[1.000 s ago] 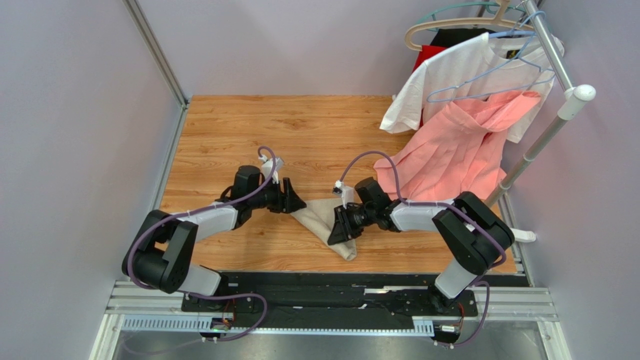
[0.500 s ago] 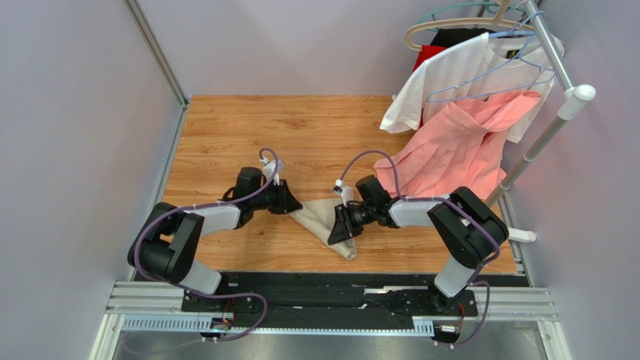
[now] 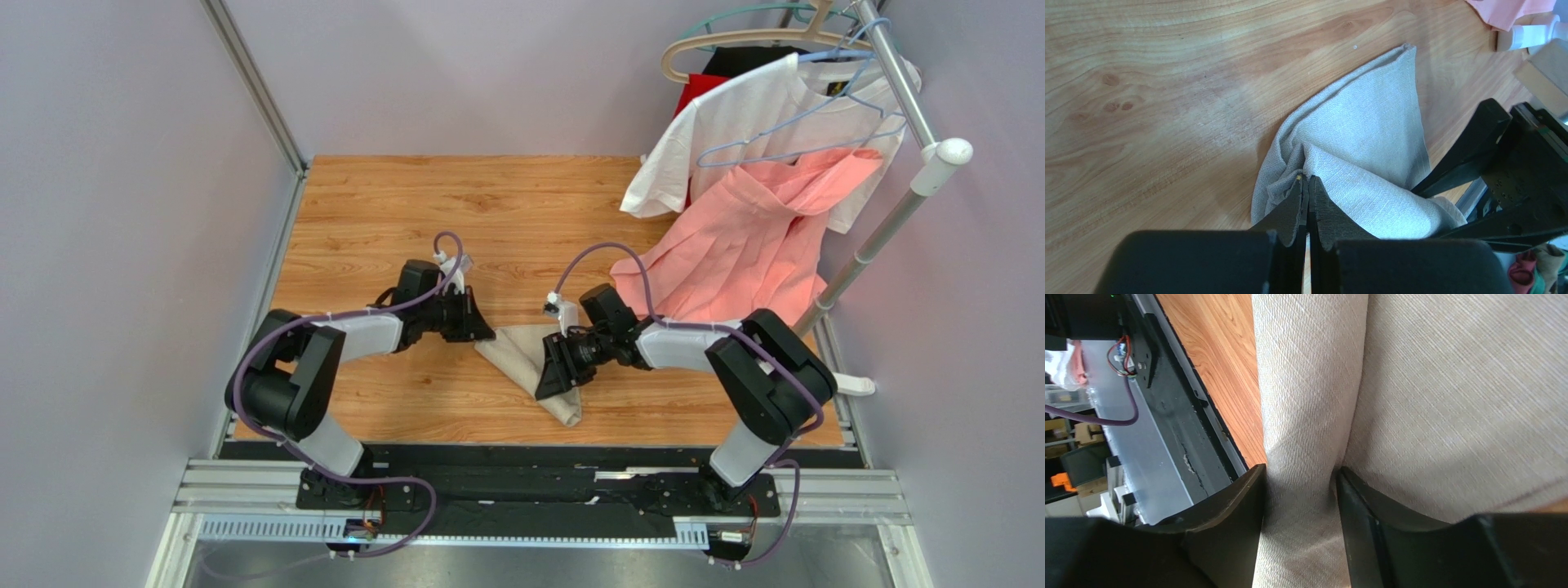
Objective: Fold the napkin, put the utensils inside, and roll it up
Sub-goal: Roll the napkin with the utensil
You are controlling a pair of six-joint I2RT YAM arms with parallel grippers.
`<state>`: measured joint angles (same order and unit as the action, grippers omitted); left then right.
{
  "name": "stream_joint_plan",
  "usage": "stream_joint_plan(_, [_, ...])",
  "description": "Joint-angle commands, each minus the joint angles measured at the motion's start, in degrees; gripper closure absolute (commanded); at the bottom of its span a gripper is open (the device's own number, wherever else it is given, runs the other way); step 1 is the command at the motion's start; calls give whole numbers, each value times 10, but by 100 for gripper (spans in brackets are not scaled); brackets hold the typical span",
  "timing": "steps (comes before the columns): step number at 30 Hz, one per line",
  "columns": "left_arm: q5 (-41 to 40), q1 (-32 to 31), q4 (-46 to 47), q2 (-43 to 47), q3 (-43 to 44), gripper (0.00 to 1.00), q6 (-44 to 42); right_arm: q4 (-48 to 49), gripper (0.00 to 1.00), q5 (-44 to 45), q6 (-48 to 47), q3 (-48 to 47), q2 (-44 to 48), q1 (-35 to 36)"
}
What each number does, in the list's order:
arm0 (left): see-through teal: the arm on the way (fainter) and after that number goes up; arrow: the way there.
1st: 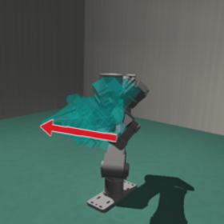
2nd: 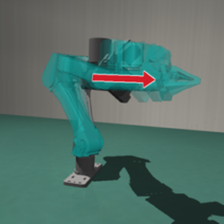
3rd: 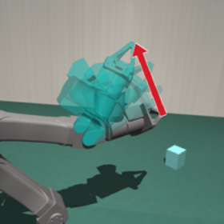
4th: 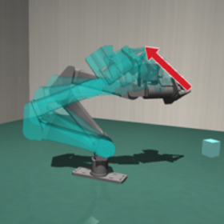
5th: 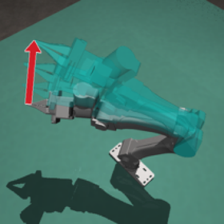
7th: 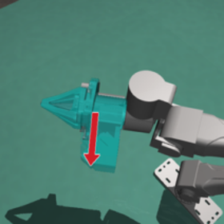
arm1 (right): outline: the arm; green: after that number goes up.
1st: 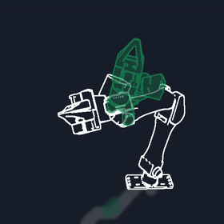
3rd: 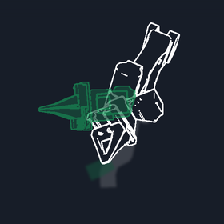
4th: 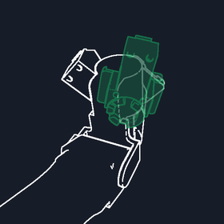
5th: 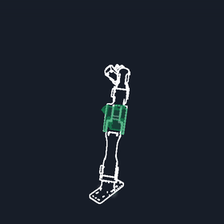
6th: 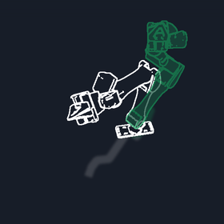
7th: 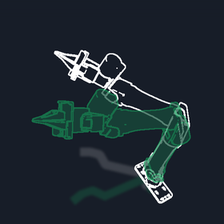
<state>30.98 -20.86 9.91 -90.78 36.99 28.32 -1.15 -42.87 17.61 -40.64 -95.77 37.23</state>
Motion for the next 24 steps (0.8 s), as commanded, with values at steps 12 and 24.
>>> stream_joint_plan(12, [16, 10, -118, -76, 81, 100, -1, -191, 24, 304, -49, 17, 278, 10])
stream_joint_plan(24, [18, 10, -139, -83, 96, 100, -5, -164, 23, 468, -59, 43, 292, 199])
